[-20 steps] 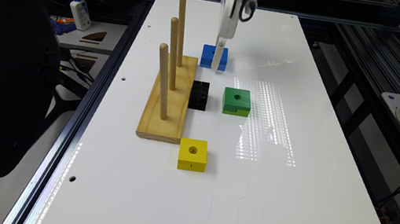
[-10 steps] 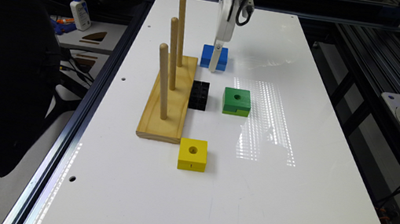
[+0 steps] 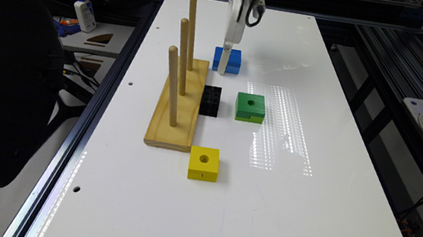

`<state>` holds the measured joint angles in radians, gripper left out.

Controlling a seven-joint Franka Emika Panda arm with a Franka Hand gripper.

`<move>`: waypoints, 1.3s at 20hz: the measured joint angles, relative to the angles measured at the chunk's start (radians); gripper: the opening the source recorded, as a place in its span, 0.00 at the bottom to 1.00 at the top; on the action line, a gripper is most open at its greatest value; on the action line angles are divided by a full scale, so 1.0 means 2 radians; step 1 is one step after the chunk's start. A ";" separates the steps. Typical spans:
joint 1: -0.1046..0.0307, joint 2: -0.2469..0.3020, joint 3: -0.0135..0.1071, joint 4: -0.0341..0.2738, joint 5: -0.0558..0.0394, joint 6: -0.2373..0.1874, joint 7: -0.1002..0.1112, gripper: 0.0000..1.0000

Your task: Pick up blue block.

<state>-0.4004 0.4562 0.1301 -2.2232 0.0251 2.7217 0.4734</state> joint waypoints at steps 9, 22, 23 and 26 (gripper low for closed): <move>0.000 -0.003 0.000 0.000 0.0000 -0.003 0.000 0.00; -0.001 -0.077 0.000 0.000 0.0000 -0.083 0.000 0.00; -0.001 -0.085 0.000 0.000 0.0000 -0.092 0.000 0.00; -0.001 -0.101 0.000 -0.001 0.0000 -0.109 0.000 0.00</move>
<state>-0.4018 0.2537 0.1304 -2.2243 0.0250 2.5041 0.4741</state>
